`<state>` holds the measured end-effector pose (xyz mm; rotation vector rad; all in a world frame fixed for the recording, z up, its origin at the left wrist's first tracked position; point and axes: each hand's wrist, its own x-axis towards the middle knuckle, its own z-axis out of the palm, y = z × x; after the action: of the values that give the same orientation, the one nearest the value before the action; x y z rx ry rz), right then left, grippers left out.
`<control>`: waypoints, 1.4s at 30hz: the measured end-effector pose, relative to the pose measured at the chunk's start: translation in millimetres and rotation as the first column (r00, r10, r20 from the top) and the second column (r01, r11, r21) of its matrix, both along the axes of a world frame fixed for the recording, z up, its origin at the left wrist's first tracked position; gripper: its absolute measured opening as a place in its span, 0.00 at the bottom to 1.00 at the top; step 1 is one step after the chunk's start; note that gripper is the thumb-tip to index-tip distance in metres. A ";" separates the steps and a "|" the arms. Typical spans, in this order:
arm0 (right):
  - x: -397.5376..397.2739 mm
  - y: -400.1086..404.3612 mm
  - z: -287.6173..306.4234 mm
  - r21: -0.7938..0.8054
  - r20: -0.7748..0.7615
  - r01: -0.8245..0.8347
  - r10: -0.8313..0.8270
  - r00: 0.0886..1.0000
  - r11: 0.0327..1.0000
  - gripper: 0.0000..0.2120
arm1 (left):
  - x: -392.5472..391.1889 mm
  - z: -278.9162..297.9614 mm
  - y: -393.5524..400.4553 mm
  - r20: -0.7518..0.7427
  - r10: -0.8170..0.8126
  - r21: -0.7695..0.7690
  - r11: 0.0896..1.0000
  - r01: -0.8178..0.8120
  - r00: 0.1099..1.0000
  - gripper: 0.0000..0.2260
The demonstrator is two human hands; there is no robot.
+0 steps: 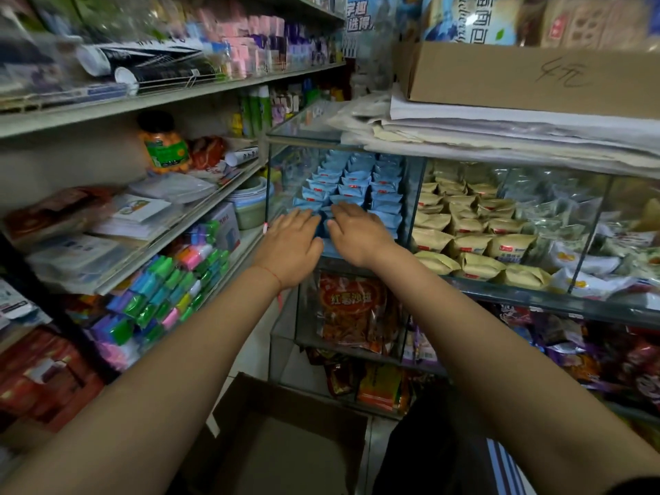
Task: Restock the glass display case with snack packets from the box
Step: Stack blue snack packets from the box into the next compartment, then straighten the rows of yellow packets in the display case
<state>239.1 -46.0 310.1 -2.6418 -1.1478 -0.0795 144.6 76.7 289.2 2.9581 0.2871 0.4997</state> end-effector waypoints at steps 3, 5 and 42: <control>16.1 10.3 -1.7 -0.073 -0.067 -0.006 0.001 0.998 0.997 0.23 | 9.3 2.4 0.7 -0.045 0.001 -0.007 1.000 -0.001 0.999 0.23; 19.1 9.6 0.0 -0.113 -0.040 0.017 -0.022 0.999 0.993 0.22 | 14.7 4.4 4.8 -0.055 0.015 -0.020 1.000 -0.016 0.998 0.23; 9.8 3.1 20.9 0.304 0.222 -0.208 0.143 0.964 0.930 0.17 | 9.7 17.5 -5.5 0.342 0.079 -0.041 0.997 -0.069 0.937 0.13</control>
<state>248.9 -42.9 331.0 -2.2695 -1.3024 -0.4647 154.3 71.2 306.7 2.7714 0.3615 0.9960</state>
